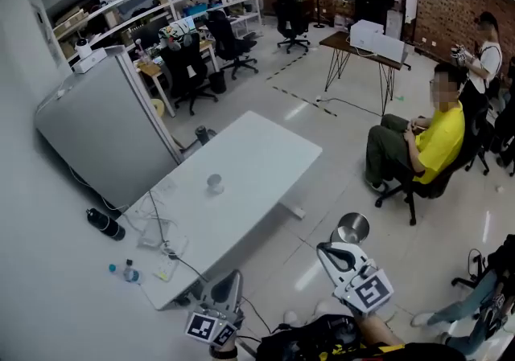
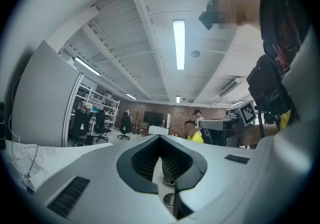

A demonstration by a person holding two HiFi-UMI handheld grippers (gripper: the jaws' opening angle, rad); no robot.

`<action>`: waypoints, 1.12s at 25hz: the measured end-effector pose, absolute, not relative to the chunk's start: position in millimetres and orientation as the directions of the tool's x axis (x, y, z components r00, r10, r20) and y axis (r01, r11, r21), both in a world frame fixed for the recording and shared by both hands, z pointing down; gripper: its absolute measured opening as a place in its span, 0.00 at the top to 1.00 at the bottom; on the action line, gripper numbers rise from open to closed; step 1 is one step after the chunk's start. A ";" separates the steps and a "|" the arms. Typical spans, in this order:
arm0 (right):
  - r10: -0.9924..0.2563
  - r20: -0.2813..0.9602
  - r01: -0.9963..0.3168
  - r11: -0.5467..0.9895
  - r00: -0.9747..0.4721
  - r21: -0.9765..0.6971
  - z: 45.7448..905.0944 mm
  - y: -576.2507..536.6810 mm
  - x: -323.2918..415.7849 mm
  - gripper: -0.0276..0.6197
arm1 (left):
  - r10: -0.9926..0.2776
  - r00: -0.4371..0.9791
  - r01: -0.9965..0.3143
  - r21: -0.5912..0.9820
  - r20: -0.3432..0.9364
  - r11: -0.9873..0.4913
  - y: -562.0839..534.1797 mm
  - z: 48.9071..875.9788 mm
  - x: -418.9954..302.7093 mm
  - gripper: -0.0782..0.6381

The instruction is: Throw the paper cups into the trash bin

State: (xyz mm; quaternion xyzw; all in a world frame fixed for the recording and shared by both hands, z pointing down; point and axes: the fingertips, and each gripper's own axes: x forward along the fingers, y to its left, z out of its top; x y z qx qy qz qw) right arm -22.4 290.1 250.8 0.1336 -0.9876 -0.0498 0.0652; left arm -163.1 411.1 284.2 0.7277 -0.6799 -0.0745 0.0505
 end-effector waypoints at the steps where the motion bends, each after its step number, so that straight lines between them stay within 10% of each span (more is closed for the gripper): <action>1: -0.270 0.123 -0.254 0.958 -0.955 0.130 251.2 294.4 -24.4 0.95 | -0.997 0.064 -0.981 0.181 -0.040 -0.070 414.4 285.1 -164.8 0.89; 28: -0.207 0.098 -0.205 0.978 -0.974 0.027 264.2 194.8 -102.3 0.95 | -0.995 0.100 -0.971 0.216 -0.006 -0.099 304.3 298.4 -219.6 0.89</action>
